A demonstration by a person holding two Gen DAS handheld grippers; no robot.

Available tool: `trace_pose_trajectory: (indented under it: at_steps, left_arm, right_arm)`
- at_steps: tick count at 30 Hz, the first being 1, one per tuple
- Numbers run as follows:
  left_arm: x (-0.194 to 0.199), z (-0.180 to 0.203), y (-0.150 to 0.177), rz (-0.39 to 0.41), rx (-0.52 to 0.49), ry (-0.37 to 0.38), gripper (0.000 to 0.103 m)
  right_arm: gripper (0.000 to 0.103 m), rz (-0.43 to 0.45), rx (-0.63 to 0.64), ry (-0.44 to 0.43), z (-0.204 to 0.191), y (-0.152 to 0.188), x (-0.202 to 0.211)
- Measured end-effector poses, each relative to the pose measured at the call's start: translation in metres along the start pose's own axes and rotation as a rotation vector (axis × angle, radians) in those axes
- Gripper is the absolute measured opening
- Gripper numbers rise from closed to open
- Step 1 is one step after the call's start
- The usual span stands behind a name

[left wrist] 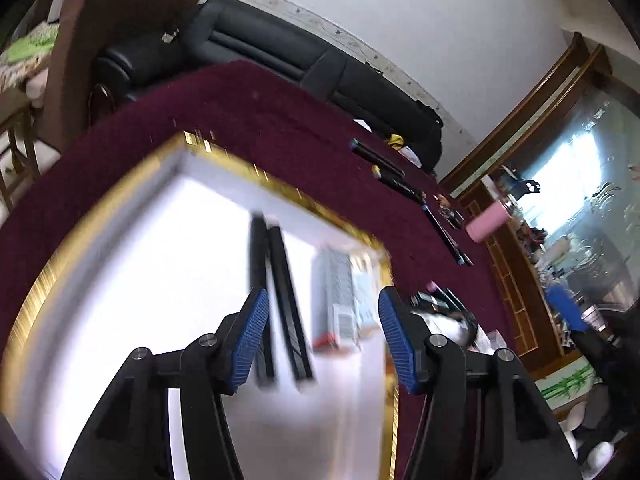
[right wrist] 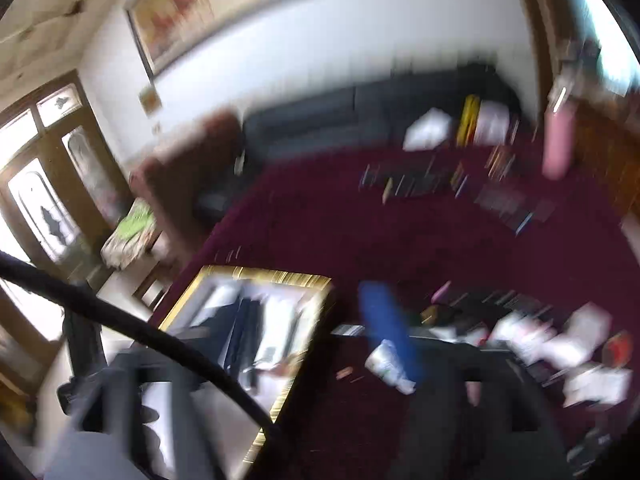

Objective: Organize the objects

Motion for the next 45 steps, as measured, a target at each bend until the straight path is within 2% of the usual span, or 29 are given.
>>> trace_pose_trajectory:
  at_steps: [1, 3, 6, 13, 15, 18, 21, 25, 30, 36, 40, 45]
  left_arm:
    - [-0.003, 0.003, 0.008, -0.011, 0.006, 0.004, 0.051]
    - [-0.008, 0.006, 0.02, -0.031, -0.006, -0.022, 0.051]
    - [-0.002, 0.016, 0.028, -0.018, -0.028, -0.017, 0.051]
    - [0.01, 0.026, 0.04, -0.055, -0.103, -0.053, 0.051]
    - [0.02, 0.047, 0.039, -0.042, -0.155, -0.043, 0.051]
    - [0.014, 0.089, 0.045, -0.058, -0.255, -0.047, 0.051]
    - [-0.006, 0.115, 0.053, -0.11, -0.273, -0.044, 0.051]
    - [-0.045, 0.134, 0.057, -0.133, -0.312, -0.109, 0.051]
    - [-0.092, 0.144, 0.079, -0.216, -0.568, -0.253, 0.051]
    - [-0.115, 0.155, 0.081, -0.233, -0.732, -0.321, 0.051]
    - [-0.131, 0.157, 0.077, -0.224, -0.804, -0.381, 0.053]
    - [-0.143, 0.153, 0.077, -0.23, -0.818, -0.406, 0.054]
  right_arm:
    - [0.103, -0.019, -0.038, -0.027, 0.008, 0.003, 0.006]
    - [0.103, -0.114, -0.135, -0.097, 0.027, 0.019, 0.01]
    - [0.103, -0.118, -0.15, -0.043, 0.048, 0.03, 0.014]
    - [0.103, -0.132, -0.145, 0.044, 0.097, 0.061, 0.047]
    - [0.103, -0.135, -0.169, 0.063, 0.113, 0.062, 0.049]
    - [0.103, -0.138, -0.229, 0.081, 0.136, 0.074, 0.044]
    - [0.103, -0.134, -0.264, 0.091, 0.154, 0.083, 0.043]
    - [0.103, -0.115, -0.231, 0.145, 0.17, 0.09, 0.039]
    - [0.103, -0.117, -0.256, 0.122, 0.188, 0.098, 0.025]
    - [0.103, -0.163, -0.318, 0.059, 0.199, 0.107, 0.012]
    - [0.103, -0.154, -0.325, 0.038, 0.198, 0.108, 0.015]
    - [0.103, -0.165, -0.323, 0.046, 0.197, 0.112, 0.015]
Point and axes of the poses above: each gripper's, at about its wrist camera, not at the fingertips, and x roughly against the way its jaws point, z to its right, y to its underside, the point moved 9 cm from there along -x, roughly the way its jaws point, and after that the axes turned 3 degrees about x, right-handed, at the moved point
